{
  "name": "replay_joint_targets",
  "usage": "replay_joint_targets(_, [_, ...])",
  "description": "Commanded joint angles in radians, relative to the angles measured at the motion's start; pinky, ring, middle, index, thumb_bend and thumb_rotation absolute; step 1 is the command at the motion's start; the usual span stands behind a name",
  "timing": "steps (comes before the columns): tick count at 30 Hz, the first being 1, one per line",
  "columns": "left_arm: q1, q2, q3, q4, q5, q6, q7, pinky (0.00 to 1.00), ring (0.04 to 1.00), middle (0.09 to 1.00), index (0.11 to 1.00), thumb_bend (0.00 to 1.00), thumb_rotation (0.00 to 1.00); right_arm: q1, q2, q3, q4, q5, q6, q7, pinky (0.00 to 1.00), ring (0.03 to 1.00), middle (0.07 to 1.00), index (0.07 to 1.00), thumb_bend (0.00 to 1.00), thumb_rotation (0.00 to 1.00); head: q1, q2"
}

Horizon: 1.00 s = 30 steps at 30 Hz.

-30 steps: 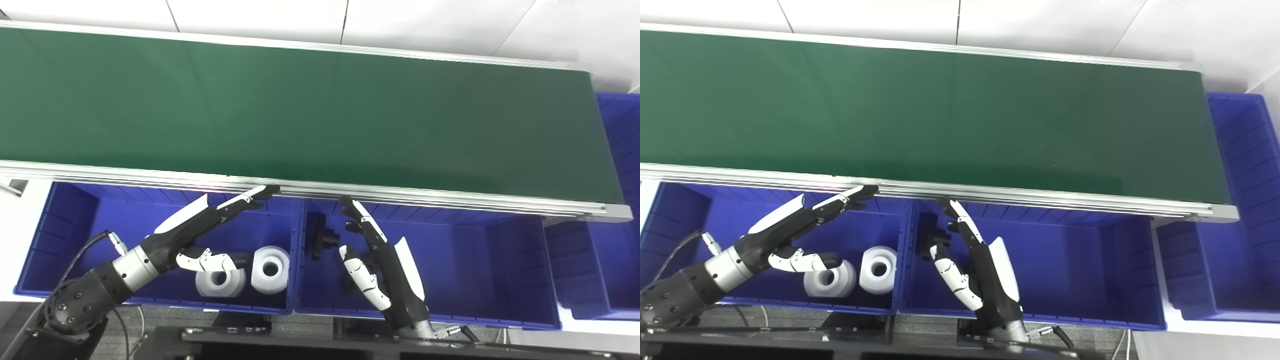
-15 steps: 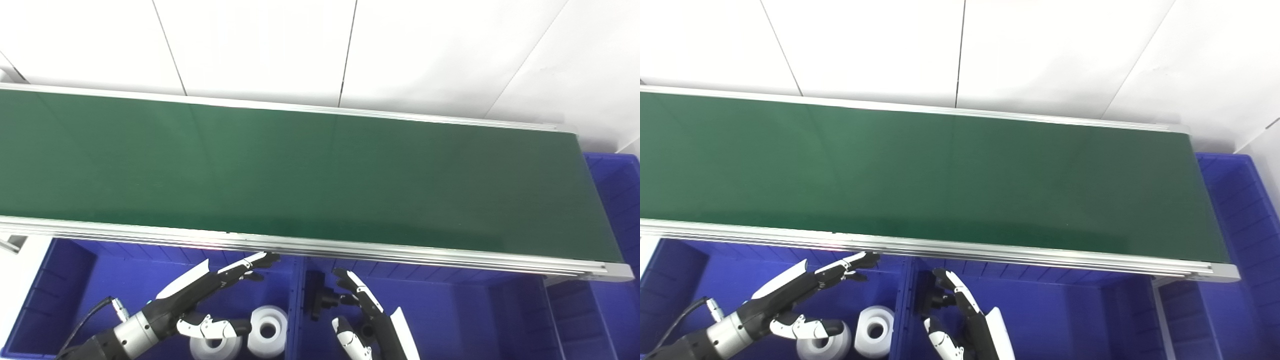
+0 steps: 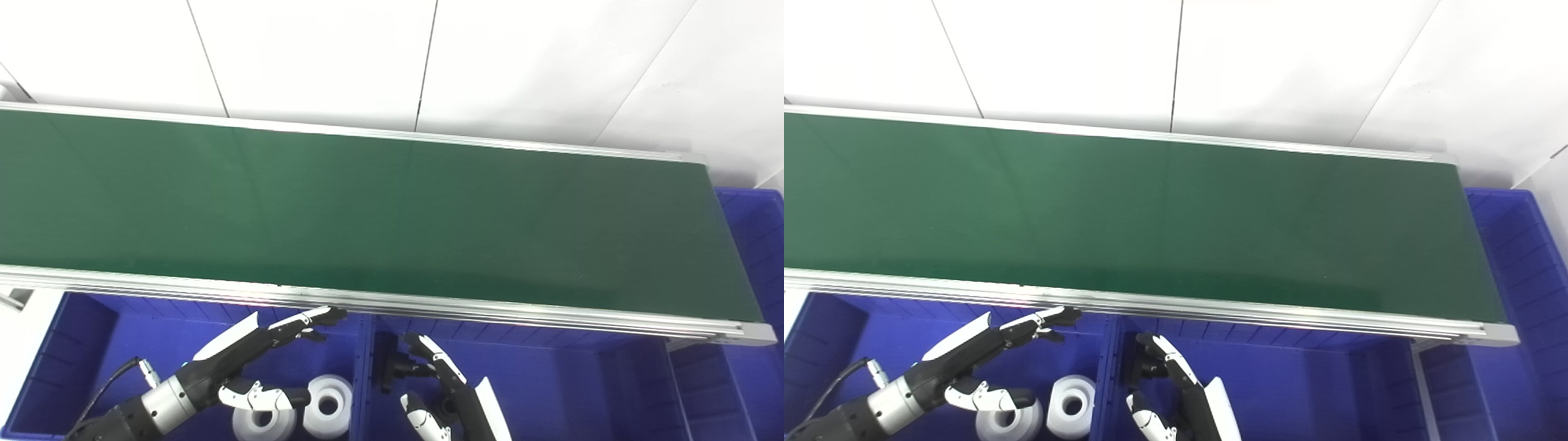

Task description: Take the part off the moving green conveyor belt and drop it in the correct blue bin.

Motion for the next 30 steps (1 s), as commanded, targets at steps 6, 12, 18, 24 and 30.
replay_joint_targets(6, [0.010,0.012,0.007,-0.043,-0.029,-0.018,0.002,0.86,0.944,0.979,0.934,0.36,0.58,0.023,0.032,0.031,-0.048,-0.003,-0.017,0.008,0.80,0.894,0.930,0.892,0.40,0.82,0.003,0.011])
replay_joint_targets(12, [0.014,0.010,0.006,-0.059,-0.035,-0.017,0.002,0.87,0.949,0.985,0.941,0.35,0.55,0.028,0.032,0.027,-0.064,-0.016,-0.011,0.005,0.81,0.898,0.935,0.900,0.38,0.84,0.009,0.017])
replay_joint_targets(18, [0.013,0.008,0.006,-0.106,-0.064,-0.011,0.001,0.87,0.953,0.986,0.939,0.34,0.49,0.020,0.032,0.007,-0.141,-0.005,0.012,0.010,0.79,0.881,0.921,0.886,0.40,0.87,0.007,0.015])
replay_joint_targets(24, [0.017,0.011,0.014,-0.156,-0.090,0.008,0.004,0.89,0.957,0.981,0.937,0.35,0.50,0.027,0.030,0.016,-0.197,-0.007,0.030,0.033,0.79,0.880,0.920,0.885,0.41,0.89,0.012,0.018])
replay_joint_targets(30, [0.026,0.008,0.020,-0.167,-0.093,0.005,0.009,0.88,0.954,0.978,0.937,0.35,0.53,0.034,0.031,0.022,-0.208,-0.011,0.027,0.040,0.79,0.880,0.920,0.885,0.40,0.88,0.013,0.020])
